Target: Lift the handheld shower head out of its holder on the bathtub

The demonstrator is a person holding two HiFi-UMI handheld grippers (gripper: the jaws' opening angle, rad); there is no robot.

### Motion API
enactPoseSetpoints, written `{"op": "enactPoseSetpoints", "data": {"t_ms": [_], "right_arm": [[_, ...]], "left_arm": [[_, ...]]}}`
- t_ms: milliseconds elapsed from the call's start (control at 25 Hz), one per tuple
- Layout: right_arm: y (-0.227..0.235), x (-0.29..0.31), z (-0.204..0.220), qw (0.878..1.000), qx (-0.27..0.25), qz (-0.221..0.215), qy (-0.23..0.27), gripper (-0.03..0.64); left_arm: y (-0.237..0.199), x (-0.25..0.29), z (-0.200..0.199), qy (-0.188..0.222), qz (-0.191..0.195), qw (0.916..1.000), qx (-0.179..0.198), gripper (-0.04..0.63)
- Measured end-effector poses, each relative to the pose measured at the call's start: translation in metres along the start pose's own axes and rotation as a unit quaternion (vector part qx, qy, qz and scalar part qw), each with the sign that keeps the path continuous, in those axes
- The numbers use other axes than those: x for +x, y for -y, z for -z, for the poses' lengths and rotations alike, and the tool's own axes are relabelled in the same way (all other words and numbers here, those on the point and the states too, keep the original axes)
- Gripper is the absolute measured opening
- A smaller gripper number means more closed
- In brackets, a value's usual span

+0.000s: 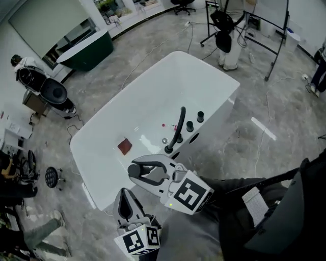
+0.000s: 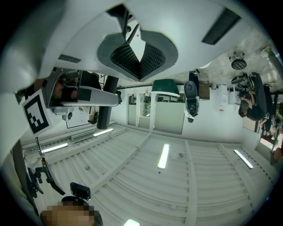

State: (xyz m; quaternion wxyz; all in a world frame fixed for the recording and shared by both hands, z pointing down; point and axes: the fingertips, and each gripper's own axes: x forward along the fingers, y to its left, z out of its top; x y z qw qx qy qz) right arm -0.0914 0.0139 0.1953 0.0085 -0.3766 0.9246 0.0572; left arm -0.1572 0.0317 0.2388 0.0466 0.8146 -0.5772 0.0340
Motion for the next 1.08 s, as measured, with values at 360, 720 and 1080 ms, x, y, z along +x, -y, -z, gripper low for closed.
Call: {"op": "enactPoseSetpoints", "data": {"t_ms": [360, 720, 1080], "right_arm": [[0.014, -0.017, 0.029, 0.999, 0.037, 0.023, -0.007, 0.14], [0.015, -0.004, 0.043, 0.999, 0.031, 0.016, -0.02, 0.14], [0.014, -0.004, 0.033, 0.999, 0.038, 0.004, -0.028, 0.14]], "left_arm": [[0.016, 0.009, 0.019, 0.01, 0.011, 0.9998, 0.016, 0.003], [0.002, 0.015, 0.027, 0.006, 0.006, 0.9999, 0.011, 0.003], [0.009, 0.013, 0.018, -0.001, 0.005, 1.0, 0.008, 0.003]]}}
